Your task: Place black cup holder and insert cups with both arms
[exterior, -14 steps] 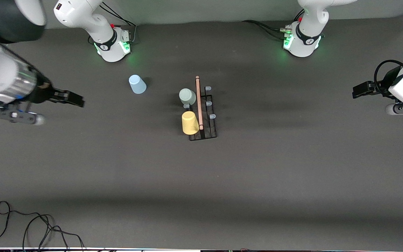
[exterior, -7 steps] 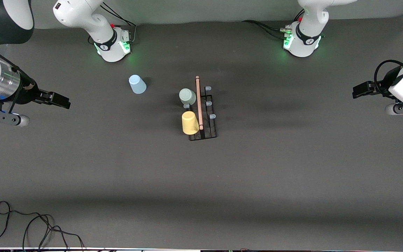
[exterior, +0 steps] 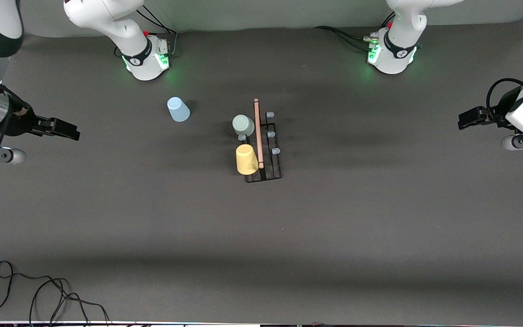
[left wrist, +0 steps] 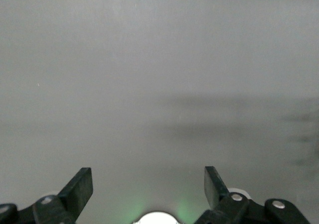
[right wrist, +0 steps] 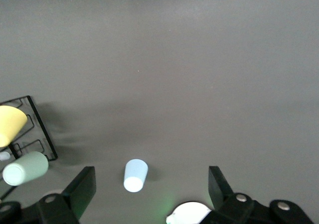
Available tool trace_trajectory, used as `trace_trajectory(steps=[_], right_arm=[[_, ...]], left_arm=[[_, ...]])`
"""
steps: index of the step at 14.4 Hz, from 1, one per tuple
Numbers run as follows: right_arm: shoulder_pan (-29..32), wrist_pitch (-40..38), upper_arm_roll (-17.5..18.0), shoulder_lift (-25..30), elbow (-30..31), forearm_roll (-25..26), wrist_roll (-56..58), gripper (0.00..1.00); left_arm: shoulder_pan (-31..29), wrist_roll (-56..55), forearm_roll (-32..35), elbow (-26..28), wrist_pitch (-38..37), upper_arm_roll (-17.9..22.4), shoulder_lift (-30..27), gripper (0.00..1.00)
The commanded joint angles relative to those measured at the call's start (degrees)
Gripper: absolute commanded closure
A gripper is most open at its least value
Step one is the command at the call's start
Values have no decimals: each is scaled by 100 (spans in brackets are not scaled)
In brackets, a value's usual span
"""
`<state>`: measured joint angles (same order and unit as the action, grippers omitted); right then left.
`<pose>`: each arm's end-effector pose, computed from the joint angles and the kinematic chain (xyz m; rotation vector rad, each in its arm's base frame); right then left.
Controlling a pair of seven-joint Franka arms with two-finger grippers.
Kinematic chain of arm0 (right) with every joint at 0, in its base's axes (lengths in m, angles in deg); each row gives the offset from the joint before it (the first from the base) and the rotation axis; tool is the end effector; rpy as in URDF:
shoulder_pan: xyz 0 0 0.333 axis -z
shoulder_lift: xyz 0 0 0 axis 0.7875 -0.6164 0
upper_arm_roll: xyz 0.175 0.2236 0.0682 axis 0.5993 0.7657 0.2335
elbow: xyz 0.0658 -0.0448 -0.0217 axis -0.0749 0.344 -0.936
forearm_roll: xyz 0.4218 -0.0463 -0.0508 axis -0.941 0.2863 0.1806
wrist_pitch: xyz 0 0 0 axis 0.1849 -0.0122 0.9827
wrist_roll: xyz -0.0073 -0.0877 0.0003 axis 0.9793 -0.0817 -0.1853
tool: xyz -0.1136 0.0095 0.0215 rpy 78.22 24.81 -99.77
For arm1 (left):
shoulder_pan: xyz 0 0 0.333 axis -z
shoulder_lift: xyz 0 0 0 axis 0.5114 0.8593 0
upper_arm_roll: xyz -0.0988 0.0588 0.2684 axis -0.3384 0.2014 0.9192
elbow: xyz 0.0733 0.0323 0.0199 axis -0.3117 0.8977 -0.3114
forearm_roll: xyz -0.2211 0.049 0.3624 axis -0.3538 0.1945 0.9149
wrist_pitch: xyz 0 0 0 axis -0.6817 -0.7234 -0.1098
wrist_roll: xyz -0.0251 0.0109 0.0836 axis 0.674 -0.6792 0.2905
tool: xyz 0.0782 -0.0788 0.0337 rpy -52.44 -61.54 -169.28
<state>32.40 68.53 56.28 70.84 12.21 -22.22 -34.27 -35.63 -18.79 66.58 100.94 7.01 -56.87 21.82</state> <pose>0.5959 0.0285 0.5695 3.1125 -0.1946 -0.2585 0.5744 0.0029 0.5193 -3.1243 -0.0647 0.2068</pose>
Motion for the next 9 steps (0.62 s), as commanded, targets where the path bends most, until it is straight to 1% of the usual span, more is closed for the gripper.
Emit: trace_trajectory(steps=[1,3,4,6,8,9], right_arm=[[582,90,540,345,354,261,458,0],[1118,353,1101,556,670,269,538,0],[1225,467,1244,618,776,287,529,0],[1331,504,1315,601,760,305,538,0],[1287,495,1307,583,742,313,538,0],[1287,495,1307,583,742,313,538,0]], left_arm=[[-14,63,64,16,208,4,-108,0],[-14,89,64,16,419,4,-161,0],[-5,98,73,51,463,-5,-205,0],[47,151,221,287,656,-31,-380,0],[56,160,240,586,867,-49,-600,0],[56,160,240,631,938,-49,-636,0]])
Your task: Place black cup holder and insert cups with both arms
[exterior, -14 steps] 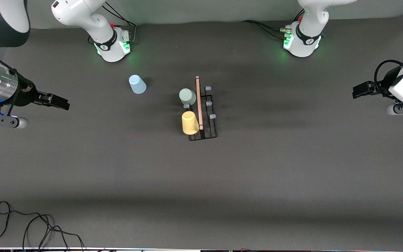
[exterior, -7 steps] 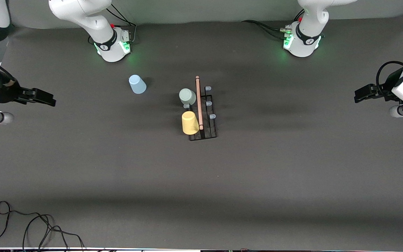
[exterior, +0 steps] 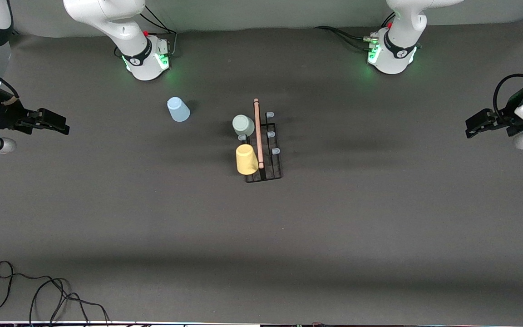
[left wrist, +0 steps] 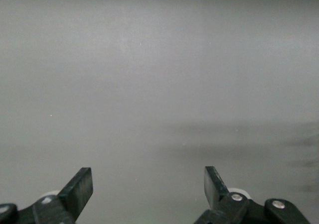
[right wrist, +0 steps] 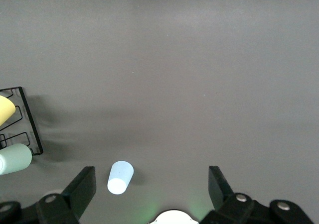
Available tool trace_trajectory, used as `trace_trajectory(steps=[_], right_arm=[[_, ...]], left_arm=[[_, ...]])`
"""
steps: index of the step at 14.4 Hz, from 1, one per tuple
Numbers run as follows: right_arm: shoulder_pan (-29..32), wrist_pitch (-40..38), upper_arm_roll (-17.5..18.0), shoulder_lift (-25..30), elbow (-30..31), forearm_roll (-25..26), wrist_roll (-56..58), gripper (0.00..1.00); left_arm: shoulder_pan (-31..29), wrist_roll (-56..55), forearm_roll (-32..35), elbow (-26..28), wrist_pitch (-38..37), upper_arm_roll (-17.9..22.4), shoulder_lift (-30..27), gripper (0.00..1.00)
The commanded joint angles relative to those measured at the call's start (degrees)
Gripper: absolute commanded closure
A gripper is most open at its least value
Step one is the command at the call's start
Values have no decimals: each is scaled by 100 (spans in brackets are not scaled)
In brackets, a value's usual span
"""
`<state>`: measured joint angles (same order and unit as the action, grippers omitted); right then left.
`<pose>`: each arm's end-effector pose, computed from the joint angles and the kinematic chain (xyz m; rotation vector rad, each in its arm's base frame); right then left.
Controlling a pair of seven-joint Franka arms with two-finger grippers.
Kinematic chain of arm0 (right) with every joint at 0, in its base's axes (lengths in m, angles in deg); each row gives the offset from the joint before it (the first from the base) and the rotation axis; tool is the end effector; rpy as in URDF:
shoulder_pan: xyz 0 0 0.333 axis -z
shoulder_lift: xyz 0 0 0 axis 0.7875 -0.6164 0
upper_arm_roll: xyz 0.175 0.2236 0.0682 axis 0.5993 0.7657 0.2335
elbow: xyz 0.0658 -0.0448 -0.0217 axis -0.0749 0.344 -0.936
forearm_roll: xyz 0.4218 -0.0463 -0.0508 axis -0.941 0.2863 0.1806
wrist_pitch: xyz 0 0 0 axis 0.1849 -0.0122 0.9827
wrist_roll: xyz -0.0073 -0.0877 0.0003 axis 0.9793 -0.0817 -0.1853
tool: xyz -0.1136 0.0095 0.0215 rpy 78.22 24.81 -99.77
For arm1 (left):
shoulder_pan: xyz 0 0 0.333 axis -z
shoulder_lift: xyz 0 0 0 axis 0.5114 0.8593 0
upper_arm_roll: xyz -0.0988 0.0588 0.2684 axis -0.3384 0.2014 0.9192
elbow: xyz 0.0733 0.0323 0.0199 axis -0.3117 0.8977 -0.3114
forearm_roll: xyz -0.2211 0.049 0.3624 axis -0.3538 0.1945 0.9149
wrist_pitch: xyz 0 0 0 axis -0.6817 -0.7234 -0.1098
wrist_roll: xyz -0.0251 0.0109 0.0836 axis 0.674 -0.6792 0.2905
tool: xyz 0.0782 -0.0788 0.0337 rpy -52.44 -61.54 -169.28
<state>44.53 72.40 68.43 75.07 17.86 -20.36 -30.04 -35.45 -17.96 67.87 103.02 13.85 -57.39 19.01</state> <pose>0.5835 0.0167 0.5669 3.1255 -0.0820 -0.1995 0.5757 -0.0027 0.5386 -3.1070 -0.0178 -0.0001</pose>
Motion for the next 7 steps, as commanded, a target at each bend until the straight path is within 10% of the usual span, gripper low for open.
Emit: trace_trajectory(steps=[1,7], right_arm=[[74,107,92,160,178,128,115,0],[74,107,92,169,178,128,106,0]], left_arm=[[39,77,110,407,272,3,-347,0],[30,342,49,275,175,3,-294,0]])
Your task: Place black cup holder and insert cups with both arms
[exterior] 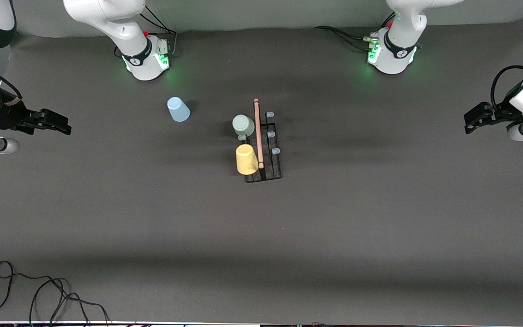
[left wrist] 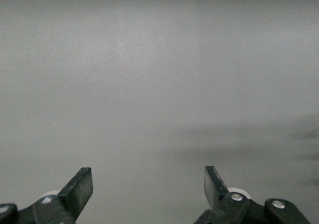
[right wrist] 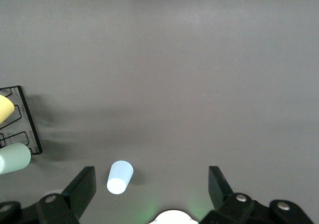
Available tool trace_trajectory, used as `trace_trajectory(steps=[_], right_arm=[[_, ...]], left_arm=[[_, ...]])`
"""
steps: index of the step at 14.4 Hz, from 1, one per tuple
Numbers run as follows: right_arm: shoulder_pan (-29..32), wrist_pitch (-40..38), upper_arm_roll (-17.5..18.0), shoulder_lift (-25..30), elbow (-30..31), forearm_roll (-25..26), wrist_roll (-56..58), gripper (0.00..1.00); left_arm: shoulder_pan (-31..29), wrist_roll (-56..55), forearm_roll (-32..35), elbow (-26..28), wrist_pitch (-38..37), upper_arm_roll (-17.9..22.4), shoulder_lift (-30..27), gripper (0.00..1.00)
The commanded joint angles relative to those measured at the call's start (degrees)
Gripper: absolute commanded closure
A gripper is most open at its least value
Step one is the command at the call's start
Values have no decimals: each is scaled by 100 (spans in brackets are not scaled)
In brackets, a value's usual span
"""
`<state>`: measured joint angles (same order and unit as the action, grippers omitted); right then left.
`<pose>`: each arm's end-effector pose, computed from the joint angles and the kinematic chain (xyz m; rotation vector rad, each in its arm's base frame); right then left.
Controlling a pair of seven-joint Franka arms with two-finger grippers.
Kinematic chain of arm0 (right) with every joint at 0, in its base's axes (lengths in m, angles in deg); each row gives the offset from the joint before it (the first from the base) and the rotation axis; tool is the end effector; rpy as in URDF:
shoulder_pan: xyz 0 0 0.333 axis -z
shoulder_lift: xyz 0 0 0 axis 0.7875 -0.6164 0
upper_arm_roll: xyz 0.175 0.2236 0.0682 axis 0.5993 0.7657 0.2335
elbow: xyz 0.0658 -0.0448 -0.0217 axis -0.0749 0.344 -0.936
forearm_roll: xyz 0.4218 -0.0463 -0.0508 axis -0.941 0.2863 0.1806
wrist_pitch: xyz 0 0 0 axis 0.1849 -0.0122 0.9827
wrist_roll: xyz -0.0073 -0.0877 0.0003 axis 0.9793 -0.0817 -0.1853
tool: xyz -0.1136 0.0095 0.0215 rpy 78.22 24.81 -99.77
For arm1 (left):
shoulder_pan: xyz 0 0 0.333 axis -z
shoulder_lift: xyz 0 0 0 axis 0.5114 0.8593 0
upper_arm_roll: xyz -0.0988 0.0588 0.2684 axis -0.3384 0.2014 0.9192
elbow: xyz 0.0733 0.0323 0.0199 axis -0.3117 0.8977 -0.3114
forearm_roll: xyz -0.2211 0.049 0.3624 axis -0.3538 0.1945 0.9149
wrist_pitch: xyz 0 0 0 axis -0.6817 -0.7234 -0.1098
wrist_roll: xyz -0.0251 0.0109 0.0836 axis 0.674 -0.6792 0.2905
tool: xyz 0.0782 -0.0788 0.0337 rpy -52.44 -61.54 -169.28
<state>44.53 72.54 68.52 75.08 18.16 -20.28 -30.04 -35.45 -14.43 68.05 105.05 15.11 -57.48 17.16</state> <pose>0.5834 0.0175 0.5646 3.1237 -0.0796 -0.2034 0.5683 -0.0038 0.5407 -3.0995 0.0812 -0.0274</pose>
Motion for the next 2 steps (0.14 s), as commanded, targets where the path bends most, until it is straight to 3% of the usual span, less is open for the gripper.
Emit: trace_trajectory(steps=[1,2], right_arm=[[74,85,74,169,138,111,106,0],[74,85,74,169,147,111,106,0]], left_arm=[[30,-99,22,45,32,12,-83,0],[30,-100,22,45,-38,12,-74,0]])
